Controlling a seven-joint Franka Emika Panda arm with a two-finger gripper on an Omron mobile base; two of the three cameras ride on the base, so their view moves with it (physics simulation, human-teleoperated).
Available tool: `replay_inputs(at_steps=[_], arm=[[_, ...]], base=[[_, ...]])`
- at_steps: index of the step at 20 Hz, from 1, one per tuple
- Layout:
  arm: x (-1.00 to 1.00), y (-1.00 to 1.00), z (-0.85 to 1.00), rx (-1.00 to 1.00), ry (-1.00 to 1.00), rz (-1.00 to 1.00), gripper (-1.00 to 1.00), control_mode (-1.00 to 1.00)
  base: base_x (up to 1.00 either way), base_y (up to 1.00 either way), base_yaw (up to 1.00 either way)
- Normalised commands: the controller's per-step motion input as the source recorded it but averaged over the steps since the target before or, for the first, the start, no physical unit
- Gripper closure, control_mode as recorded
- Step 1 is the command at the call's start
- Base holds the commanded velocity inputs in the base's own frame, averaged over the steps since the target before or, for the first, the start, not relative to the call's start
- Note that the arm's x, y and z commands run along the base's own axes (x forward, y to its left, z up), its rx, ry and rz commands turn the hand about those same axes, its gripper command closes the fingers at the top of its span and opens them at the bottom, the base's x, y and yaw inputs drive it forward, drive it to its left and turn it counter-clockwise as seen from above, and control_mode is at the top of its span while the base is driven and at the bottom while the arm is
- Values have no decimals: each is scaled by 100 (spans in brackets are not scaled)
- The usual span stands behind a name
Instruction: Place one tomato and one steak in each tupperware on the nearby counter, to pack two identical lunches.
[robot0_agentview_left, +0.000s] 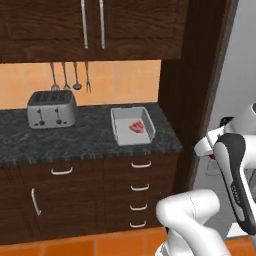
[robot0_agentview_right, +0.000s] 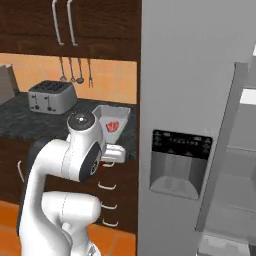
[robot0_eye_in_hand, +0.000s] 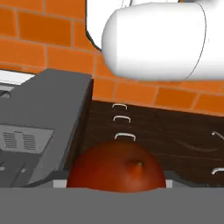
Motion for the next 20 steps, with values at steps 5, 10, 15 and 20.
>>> replay_inputs(at_steps=[5,10,15,20], arm=[[0,0,0,0,0,0,100,100],[0,0,0,0,0,0,100,100],[91,-19,-47,-7,12,-8,100,-100],[74,-67,-62,0,16,0,100,-100]], base=[[96,100,-13],[100,76,-21],[0,0,0],[0,0,0]])
